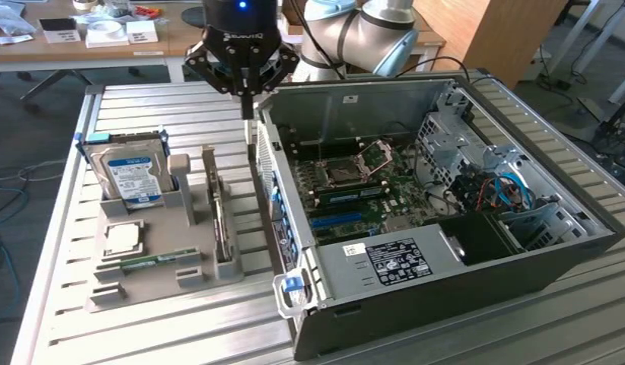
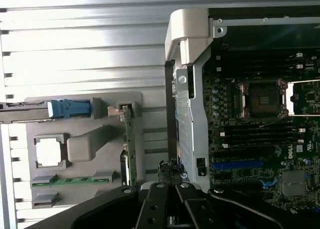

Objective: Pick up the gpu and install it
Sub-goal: 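Reach for the gpu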

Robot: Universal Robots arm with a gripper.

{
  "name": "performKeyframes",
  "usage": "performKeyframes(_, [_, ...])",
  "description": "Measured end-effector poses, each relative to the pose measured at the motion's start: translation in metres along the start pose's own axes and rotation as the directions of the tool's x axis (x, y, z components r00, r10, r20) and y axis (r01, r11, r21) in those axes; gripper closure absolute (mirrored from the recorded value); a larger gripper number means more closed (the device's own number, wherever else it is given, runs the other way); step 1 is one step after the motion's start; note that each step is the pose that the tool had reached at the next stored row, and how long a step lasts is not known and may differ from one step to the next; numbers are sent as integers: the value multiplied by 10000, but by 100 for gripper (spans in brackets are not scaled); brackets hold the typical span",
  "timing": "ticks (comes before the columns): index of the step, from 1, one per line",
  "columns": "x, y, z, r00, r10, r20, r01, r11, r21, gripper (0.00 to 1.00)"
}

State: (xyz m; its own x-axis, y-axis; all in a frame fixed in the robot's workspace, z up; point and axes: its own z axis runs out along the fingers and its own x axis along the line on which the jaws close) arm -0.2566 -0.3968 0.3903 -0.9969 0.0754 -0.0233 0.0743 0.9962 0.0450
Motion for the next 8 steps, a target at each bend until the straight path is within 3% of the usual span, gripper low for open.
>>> performKeyframes(8, [190, -8, 0, 10000, 0, 0, 0, 10000, 0, 90])
